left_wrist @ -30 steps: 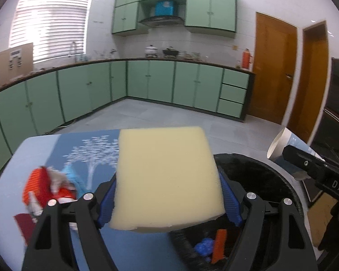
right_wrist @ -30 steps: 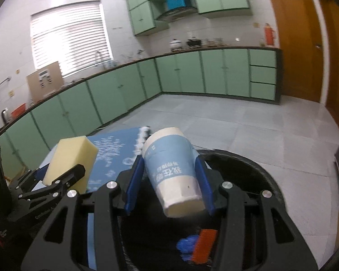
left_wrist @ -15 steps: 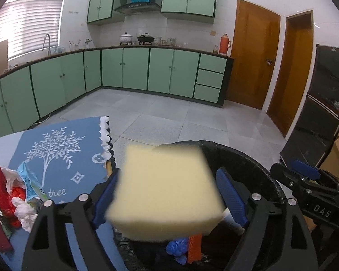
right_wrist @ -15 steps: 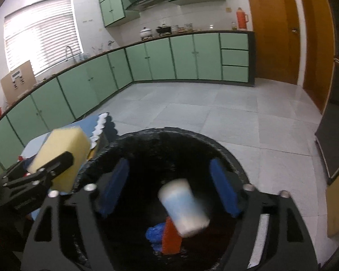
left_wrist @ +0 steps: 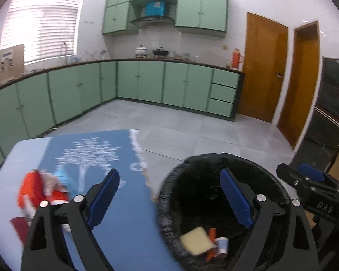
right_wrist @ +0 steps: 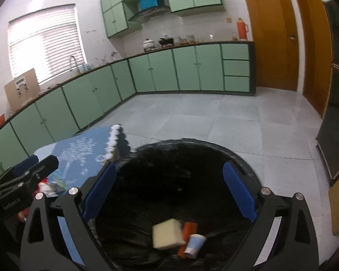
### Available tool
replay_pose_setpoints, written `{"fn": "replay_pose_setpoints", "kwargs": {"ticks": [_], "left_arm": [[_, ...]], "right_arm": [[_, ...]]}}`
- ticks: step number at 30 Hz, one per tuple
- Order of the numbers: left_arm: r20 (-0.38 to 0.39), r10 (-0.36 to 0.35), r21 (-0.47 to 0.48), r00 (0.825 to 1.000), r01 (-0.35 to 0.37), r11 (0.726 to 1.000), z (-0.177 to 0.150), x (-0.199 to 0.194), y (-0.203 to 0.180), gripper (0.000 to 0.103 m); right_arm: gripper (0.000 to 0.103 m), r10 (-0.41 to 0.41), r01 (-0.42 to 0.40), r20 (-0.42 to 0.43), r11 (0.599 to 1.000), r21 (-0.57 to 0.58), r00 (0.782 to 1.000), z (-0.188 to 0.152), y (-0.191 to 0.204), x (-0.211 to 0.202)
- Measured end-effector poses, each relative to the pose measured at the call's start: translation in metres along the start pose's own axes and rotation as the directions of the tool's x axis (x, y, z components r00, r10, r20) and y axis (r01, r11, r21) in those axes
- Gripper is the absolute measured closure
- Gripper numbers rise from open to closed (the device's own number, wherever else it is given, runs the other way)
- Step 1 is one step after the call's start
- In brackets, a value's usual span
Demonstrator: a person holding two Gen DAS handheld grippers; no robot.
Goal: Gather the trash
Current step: 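Carry the sponge and cup over the bin and open both tools, then return to the pile and grasp the dark red scouring pad with the left tool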
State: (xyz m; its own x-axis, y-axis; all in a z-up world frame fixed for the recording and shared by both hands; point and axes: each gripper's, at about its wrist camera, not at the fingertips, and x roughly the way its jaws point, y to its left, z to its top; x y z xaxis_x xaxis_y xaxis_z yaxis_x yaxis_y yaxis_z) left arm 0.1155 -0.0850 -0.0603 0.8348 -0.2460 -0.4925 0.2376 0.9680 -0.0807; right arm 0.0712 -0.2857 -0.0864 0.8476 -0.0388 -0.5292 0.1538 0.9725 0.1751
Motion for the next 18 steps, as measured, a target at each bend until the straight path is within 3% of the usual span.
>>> {"fn": "replay_pose_setpoints", "kwargs": {"ticks": [6, 11, 18], "left_arm": [[0.022, 0.129, -0.039, 0.991, -0.128, 0.991, -0.008, -0.034, 0.065, 0.014], [0.028, 0.257, -0.065, 0.966, -0.254, 0.965, -0.024, -0.059, 0.117, 0.014], [-0.008, 0.368, -0.092, 0.93, -0.367, 0.926, -0.059, -0.076, 0.175, 0.015]], "right_arm": [[0.01, 0.082, -0.081, 0.008, 0.995, -0.052, 0.997, 0.0, 0.06, -0.002], [0.01, 0.166, -0.166, -0.003, 0.983, -0.084, 0.986, -0.009, 0.111, 0.002], [0.01, 0.243, -0.247, -0.042, 0.951, -0.184, 0.969, -0.036, 0.186, 0.011]]}}
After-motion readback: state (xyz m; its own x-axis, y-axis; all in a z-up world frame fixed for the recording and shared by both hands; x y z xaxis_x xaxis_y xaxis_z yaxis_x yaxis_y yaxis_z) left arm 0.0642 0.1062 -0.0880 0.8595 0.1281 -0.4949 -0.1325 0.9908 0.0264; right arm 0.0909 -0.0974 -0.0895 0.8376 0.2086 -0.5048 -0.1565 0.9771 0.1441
